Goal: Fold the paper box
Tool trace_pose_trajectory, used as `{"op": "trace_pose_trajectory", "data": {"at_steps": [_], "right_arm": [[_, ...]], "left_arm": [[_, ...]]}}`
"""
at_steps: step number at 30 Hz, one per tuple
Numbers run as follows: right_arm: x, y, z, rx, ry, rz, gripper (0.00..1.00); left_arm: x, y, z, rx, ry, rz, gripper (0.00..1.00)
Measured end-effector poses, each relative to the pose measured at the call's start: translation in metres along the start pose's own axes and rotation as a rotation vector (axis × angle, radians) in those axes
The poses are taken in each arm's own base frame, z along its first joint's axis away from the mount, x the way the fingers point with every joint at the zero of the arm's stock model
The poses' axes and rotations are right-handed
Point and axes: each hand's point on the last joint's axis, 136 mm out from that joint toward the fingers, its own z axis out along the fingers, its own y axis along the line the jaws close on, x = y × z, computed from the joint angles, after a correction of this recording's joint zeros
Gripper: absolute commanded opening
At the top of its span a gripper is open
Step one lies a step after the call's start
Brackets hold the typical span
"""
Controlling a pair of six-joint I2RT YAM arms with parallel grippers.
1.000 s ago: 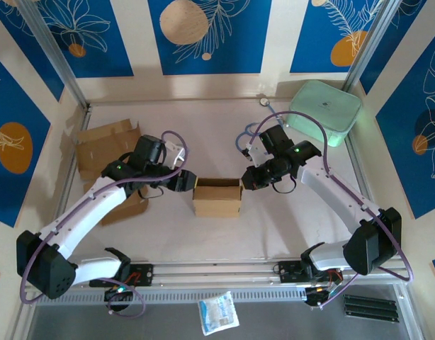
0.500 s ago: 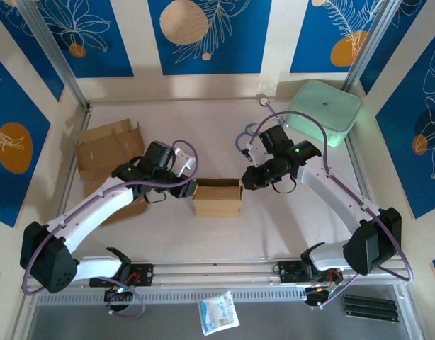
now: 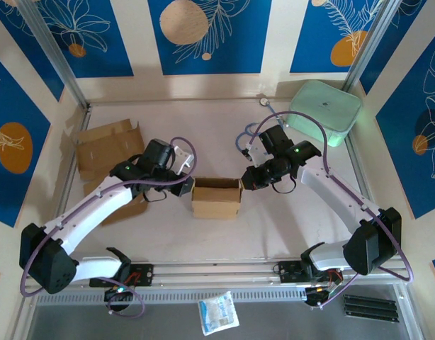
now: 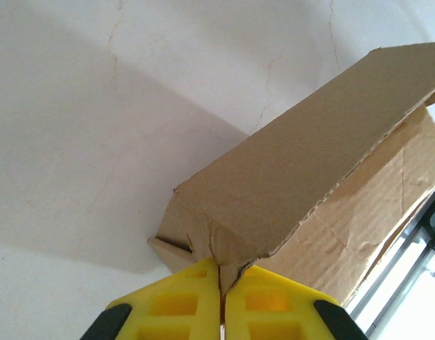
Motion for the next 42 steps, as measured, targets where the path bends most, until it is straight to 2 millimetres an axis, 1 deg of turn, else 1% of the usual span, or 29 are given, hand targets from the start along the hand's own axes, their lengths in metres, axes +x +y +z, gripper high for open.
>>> {"op": "trace_pose_trajectory", "data": {"at_steps": [3,4,6,11,12,17,20,23,27,30,35,38,42], "right_arm": [[0.000,0.000,0.000,0.000,0.001,0.000,0.00],[0.000,0.000,0.000,0.000,0.002,0.000,0.02],[0.001,0.000,0.000,0.003,0.003,0.005,0.09],[0.000,0.002,0.000,-0.014,0.001,0.039,0.19],[0.000,0.004,0.001,-0.024,0.000,0.050,0.22],[0.004,0.003,0.008,-0.044,0.007,0.113,0.43],[0.010,0.002,0.011,-0.053,0.012,0.147,0.52],[0.016,0.004,0.012,-0.067,0.014,0.170,0.59],[0.023,0.008,0.015,-0.085,0.020,0.182,0.78],[0.027,0.010,0.018,-0.104,0.025,0.195,0.82],[0.035,0.010,0.027,-0.116,0.046,0.229,0.83],[0.038,0.009,0.031,-0.117,0.051,0.244,0.81],[0.040,0.010,0.038,-0.115,0.057,0.255,0.74]], "left_arm": [[-0.006,-0.003,-0.006,0.001,-0.004,-0.002,0.08],[-0.009,-0.004,-0.008,0.002,-0.007,-0.004,0.08],[-0.012,-0.005,-0.009,0.003,-0.012,-0.008,0.08],[-0.011,-0.004,-0.008,0.002,-0.004,-0.017,0.08],[-0.010,-0.004,-0.006,0.001,-0.002,-0.018,0.07],[0.001,0.001,0.001,-0.005,0.030,-0.028,0.07],[0.004,0.001,0.003,-0.006,0.036,-0.031,0.07],[0.004,0.001,0.003,-0.006,0.036,-0.031,0.07],[0.003,0.002,0.003,-0.006,0.036,-0.031,0.07],[0.004,0.002,0.004,-0.006,0.037,-0.031,0.07],[0.005,0.003,0.007,-0.008,0.047,-0.035,0.07],[0.004,0.003,0.007,-0.007,0.045,-0.034,0.07],[0.002,0.002,0.006,-0.006,0.043,-0.037,0.07]]}}
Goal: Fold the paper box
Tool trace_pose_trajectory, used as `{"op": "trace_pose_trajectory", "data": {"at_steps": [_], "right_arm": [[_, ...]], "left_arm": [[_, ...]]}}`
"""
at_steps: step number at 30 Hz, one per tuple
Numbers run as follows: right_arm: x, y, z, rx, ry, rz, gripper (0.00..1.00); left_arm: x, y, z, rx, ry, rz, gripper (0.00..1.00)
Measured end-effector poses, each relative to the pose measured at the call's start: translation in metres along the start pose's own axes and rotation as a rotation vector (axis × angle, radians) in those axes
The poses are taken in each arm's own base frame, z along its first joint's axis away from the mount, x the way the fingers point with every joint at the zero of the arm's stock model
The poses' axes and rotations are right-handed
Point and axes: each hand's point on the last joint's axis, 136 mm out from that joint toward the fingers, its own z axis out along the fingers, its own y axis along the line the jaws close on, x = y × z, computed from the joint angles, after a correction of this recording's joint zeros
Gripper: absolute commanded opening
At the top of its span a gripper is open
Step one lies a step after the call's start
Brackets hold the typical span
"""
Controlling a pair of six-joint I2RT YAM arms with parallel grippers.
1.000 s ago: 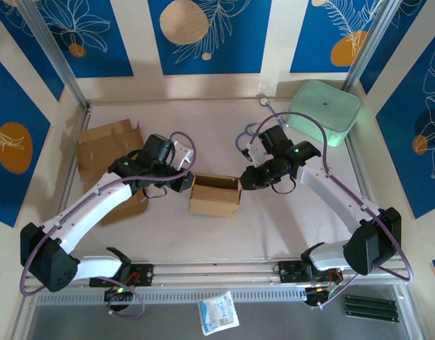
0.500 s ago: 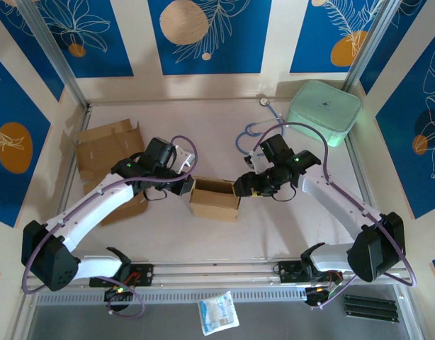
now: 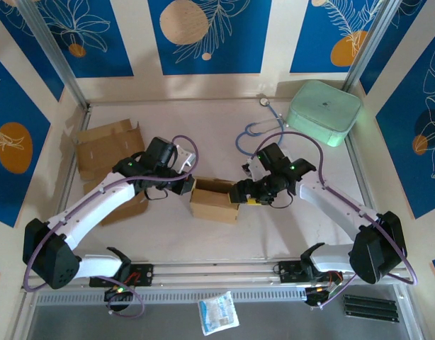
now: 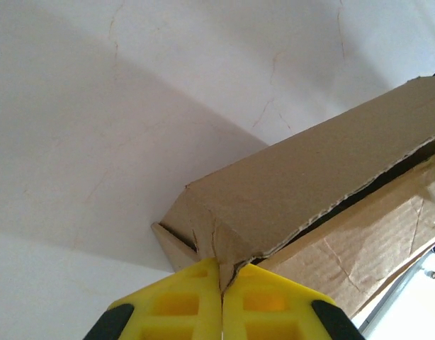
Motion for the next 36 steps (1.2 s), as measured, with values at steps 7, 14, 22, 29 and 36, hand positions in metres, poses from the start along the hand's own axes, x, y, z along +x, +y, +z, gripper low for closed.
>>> {"op": "trace_pose_trajectory", "data": {"at_steps": [7,14,22,29,36], "right_arm": [[0.000,0.002,0.005,-0.007,0.000,-0.006,0.74],[-0.001,0.003,0.006,-0.009,-0.003,-0.011,0.74],[-0.001,0.002,0.008,-0.009,-0.002,-0.011,0.73],[-0.002,0.002,0.008,-0.010,-0.003,-0.012,0.74],[-0.002,0.002,0.008,-0.010,-0.004,-0.012,0.74]], "left_arm": [[-0.008,-0.004,-0.008,0.002,-0.012,-0.019,0.07],[-0.014,-0.011,-0.011,0.033,-0.014,-0.051,0.08],[-0.012,-0.012,-0.004,0.045,0.033,-0.081,0.08],[-0.004,0.000,-0.007,-0.031,0.065,-0.062,0.07],[-0.004,0.000,-0.007,-0.032,0.065,-0.048,0.08]]}}
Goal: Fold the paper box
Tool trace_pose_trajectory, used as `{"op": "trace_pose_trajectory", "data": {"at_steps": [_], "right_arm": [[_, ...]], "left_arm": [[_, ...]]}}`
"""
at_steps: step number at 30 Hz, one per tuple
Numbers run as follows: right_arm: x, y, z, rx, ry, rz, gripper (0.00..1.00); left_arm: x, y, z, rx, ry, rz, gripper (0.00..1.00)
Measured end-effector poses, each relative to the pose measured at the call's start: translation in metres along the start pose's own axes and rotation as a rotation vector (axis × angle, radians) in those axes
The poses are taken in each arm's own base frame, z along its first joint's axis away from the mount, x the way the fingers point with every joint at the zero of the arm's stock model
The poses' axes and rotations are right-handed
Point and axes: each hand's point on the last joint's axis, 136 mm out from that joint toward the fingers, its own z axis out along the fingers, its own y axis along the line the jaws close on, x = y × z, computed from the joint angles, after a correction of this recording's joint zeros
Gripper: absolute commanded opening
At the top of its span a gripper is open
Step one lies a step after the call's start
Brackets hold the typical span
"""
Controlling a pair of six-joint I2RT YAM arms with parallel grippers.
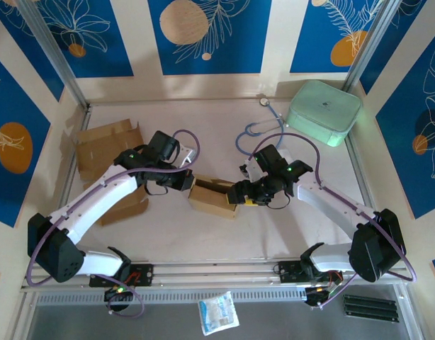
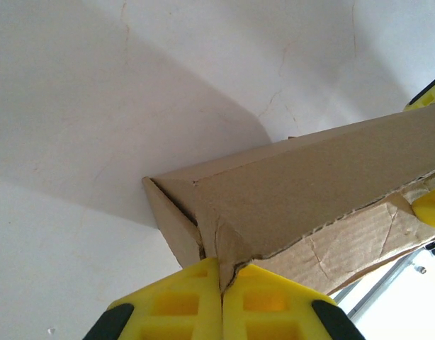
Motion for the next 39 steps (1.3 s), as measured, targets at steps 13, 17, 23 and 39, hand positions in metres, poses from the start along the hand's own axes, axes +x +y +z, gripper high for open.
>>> {"op": "trace_pose_trajectory", "data": {"at_steps": [13,17,23,39], "right_arm": [[-0.001,0.001,-0.001,0.003,-0.003,0.006,0.75],[-0.002,0.001,-0.004,0.014,-0.007,0.007,0.77],[-0.004,0.000,-0.012,0.050,-0.027,0.006,0.79],[0.001,0.006,-0.052,0.137,-0.143,-0.048,0.45]], "left_arm": [[0.002,-0.004,0.007,0.028,0.025,0.044,0.07],[0.002,-0.005,0.009,0.029,0.032,0.052,0.07],[0.002,-0.006,0.010,0.029,0.039,0.053,0.07],[0.001,-0.006,0.010,0.024,0.047,0.051,0.07]]}}
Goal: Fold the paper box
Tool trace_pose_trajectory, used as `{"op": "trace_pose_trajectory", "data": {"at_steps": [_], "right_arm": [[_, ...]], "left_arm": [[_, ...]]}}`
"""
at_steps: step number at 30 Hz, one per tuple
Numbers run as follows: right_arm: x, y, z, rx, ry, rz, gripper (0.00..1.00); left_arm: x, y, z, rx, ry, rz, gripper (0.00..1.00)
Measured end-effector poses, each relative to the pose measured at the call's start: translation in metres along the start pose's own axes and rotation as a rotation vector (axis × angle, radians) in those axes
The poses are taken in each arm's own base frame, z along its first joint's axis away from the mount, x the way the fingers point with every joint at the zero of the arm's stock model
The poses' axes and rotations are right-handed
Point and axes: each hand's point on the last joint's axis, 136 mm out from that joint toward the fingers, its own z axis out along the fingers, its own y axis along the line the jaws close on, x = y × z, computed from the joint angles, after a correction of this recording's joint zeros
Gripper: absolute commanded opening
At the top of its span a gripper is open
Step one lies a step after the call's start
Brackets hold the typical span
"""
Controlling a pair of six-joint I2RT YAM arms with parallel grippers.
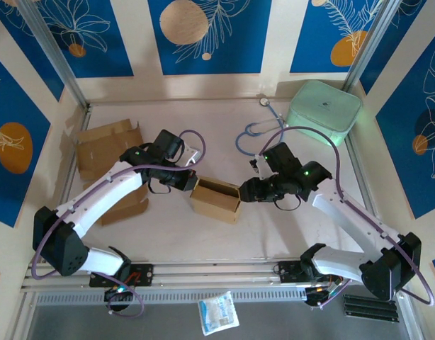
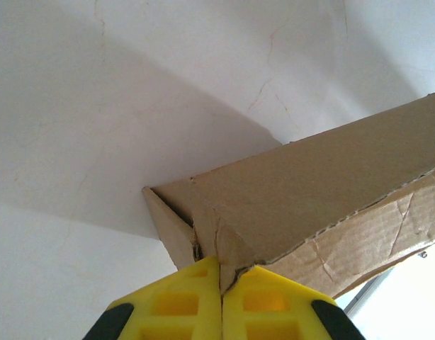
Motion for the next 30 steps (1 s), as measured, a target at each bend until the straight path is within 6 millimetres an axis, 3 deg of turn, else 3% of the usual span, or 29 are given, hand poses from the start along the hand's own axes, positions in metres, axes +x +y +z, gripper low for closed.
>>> {"op": "trace_pose_trajectory", "data": {"at_steps": [8,14,21,30], "right_arm": [[0.002,-0.001,0.005,0.079,0.006,-0.052,0.30],[-0.007,0.002,0.005,0.133,-0.018,-0.064,0.10],[-0.011,0.002,0.004,0.138,-0.043,0.024,0.05],[-0.017,0.002,0.002,0.107,-0.061,0.152,0.05]], "left_arm": [[0.000,0.000,0.000,0.000,0.003,-0.015,0.09],[0.001,0.000,0.001,0.000,0.006,-0.034,0.10],[0.001,-0.002,0.001,0.009,0.009,-0.071,0.12],[0.003,-0.002,0.002,0.011,0.014,-0.079,0.12]]}}
